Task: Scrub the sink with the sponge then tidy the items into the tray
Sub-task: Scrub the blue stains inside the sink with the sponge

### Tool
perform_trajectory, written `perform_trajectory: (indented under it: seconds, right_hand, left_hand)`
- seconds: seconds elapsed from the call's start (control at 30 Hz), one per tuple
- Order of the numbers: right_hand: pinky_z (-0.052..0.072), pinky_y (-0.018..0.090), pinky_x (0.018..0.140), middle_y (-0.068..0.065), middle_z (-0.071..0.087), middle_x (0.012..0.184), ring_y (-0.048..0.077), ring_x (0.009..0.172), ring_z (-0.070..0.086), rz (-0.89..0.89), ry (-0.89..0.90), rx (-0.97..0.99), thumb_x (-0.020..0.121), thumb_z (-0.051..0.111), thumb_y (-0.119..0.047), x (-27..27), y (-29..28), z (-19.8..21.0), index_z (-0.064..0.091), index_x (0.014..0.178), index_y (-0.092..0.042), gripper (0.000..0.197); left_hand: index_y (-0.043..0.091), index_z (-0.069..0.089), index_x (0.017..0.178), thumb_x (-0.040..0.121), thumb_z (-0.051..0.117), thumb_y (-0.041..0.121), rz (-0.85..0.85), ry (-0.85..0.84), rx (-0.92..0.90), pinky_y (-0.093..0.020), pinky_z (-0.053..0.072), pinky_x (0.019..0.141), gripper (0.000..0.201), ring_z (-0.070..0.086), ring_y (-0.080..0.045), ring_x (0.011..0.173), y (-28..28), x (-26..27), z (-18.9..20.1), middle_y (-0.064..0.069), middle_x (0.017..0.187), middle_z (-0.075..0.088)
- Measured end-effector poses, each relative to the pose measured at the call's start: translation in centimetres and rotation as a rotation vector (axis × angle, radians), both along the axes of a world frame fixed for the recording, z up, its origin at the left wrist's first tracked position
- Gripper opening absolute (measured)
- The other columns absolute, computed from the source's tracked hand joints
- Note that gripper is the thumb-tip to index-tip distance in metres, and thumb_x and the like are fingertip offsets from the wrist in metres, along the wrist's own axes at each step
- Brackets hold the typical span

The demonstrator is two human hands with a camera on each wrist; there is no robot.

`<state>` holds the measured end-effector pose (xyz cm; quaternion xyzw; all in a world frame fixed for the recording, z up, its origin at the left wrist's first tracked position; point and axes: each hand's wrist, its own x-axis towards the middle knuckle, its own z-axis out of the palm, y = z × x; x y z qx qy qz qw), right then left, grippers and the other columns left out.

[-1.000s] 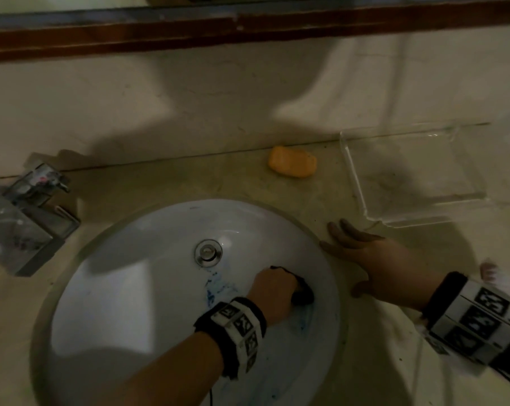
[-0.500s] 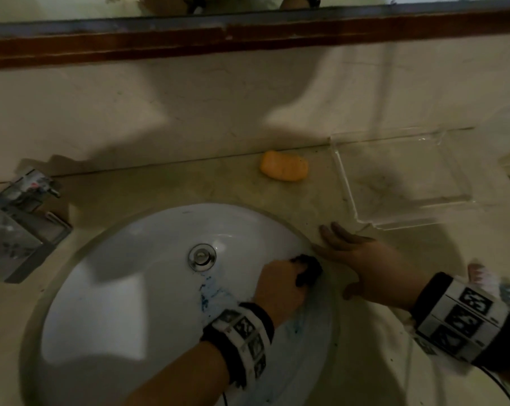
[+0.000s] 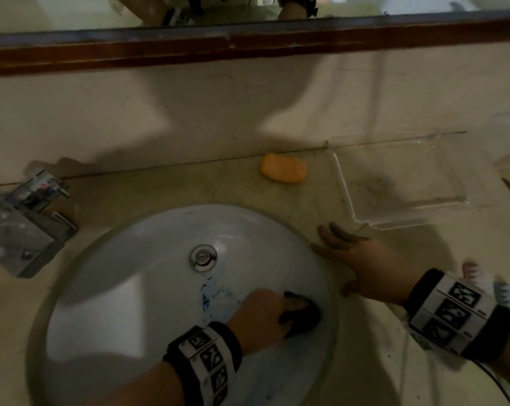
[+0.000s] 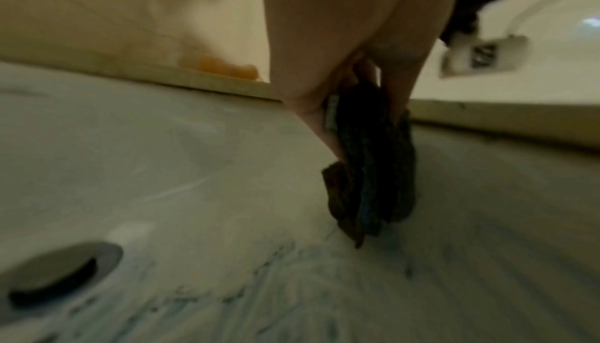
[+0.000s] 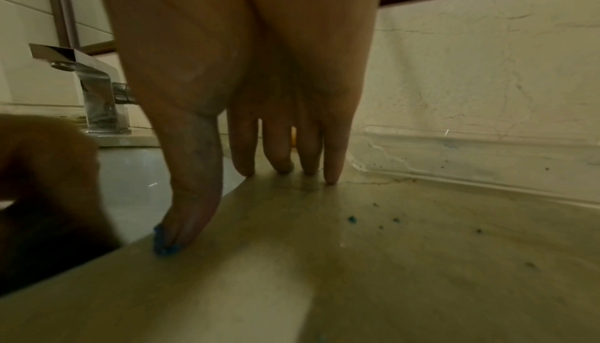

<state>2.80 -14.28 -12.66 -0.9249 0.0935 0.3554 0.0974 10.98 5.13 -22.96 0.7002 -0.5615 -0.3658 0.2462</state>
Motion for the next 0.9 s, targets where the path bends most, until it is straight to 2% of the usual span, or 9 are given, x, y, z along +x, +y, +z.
perform_trajectory:
  seconds: [0.1, 0.23, 0.33, 0.4, 0.47, 0.6, 0.67, 0.73, 0.9]
  right_hand:
    - [0.020, 0.035, 0.121, -0.013, -0.023, 0.152, 0.013, 0.145, -0.017, -0.005, -0.005, -0.004, 0.083, 0.067, -0.034, 0.0, 0.0, -0.1, 0.002, 0.149, -0.033, 0.093]
    - [0.019, 0.035, 0.121, -0.006, -0.018, 0.158, 0.016, 0.147, -0.015, -0.006, 0.002, -0.006, 0.083, 0.067, -0.034, 0.0, -0.1, -0.2, 0.001, 0.149, -0.033, 0.094]
    - [0.018, 0.034, 0.122, -0.005, -0.017, 0.159, 0.017, 0.148, -0.014, 0.004, -0.006, -0.007, 0.082, 0.067, -0.034, -0.2, -0.1, -0.2, 0.000, 0.149, -0.035, 0.095]
    - [0.016, 0.033, 0.122, -0.004, -0.017, 0.159, 0.017, 0.148, -0.013, 0.004, -0.009, -0.007, 0.083, 0.067, -0.034, -0.2, -0.1, -0.2, -0.001, 0.149, -0.034, 0.095]
    - [0.016, 0.033, 0.122, -0.002, -0.017, 0.159, 0.018, 0.148, -0.013, 0.006, -0.002, -0.009, 0.083, 0.066, -0.033, -0.1, -0.1, -0.1, -0.001, 0.149, -0.033, 0.094]
    - [0.016, 0.037, 0.122, -0.001, -0.017, 0.159, 0.020, 0.148, -0.013, 0.017, 0.023, -0.017, 0.084, 0.066, -0.032, 0.0, 0.0, -0.1, -0.003, 0.149, -0.033, 0.095]
    - [0.015, 0.037, 0.123, -0.001, -0.017, 0.159, 0.020, 0.148, -0.014, 0.016, 0.024, -0.012, 0.084, 0.066, -0.032, 0.0, -0.1, -0.2, -0.004, 0.149, -0.033, 0.095]
    - [0.015, 0.037, 0.123, -0.001, -0.017, 0.159, 0.020, 0.148, -0.014, 0.020, 0.021, -0.008, 0.084, 0.066, -0.033, 0.0, -0.2, -0.3, -0.004, 0.149, -0.033, 0.095]
    - [0.015, 0.035, 0.122, -0.002, -0.018, 0.159, 0.019, 0.148, -0.014, 0.028, 0.026, -0.012, 0.084, 0.065, -0.035, 0.0, -0.3, -0.4, -0.002, 0.150, -0.031, 0.093]
  left_hand:
    - [0.014, 0.056, 0.131, 0.092, 0.045, 0.020, 0.177, 0.036, -0.161, -0.012, 0.046, 0.069, 0.041, 0.070, -0.027, 0.085, -1.5, -0.7, 1.1, -0.016, 0.102, 0.073]
    - [0.009, 0.052, 0.134, 0.089, 0.038, 0.020, 0.294, 0.027, 0.045, -0.029, 0.050, 0.091, 0.048, 0.065, -0.030, 0.103, -3.1, -0.9, 1.3, -0.019, 0.119, 0.067]
    - [-0.002, 0.069, 0.088, 0.092, 0.045, 0.009, 0.623, -0.009, 0.102, -0.033, 0.050, 0.070, 0.027, 0.063, -0.027, 0.077, -3.9, 1.4, 0.7, -0.020, 0.089, 0.070]
    - [0.009, 0.051, 0.052, 0.090, 0.047, 0.000, 0.837, 0.039, 0.087, -0.029, 0.037, 0.056, 0.039, 0.049, -0.019, 0.056, -4.6, 3.3, 0.3, -0.010, 0.059, 0.056]
    - [0.017, 0.031, 0.046, 0.088, 0.046, -0.003, 0.935, 0.083, 0.077, -0.022, 0.027, 0.049, 0.050, 0.033, -0.007, 0.047, -6.1, 4.0, 0.5, 0.003, 0.050, 0.038]
    - [0.014, 0.040, 0.050, 0.086, 0.044, 0.007, 0.944, 0.068, -0.010, -0.013, 0.026, 0.047, 0.037, 0.041, -0.009, 0.048, -8.3, 1.4, 1.2, -0.002, 0.052, 0.050]
    - [0.005, 0.068, 0.078, 0.083, 0.042, 0.016, 0.851, 0.074, -0.050, -0.024, 0.044, 0.059, 0.029, 0.062, -0.026, 0.064, -7.6, 0.3, 0.9, -0.016, 0.072, 0.069]
    - [0.004, 0.068, 0.113, 0.089, 0.046, 0.016, 0.701, 0.033, -0.058, -0.027, 0.050, 0.075, 0.035, 0.068, -0.031, 0.086, -6.6, -0.2, 0.4, -0.019, 0.096, 0.073]
    - [0.009, 0.072, 0.106, 0.084, 0.046, 0.020, 0.323, -0.015, -0.241, -0.012, 0.050, 0.075, 0.036, 0.070, -0.019, 0.084, -3.9, -1.6, 0.4, -0.008, 0.097, 0.076]
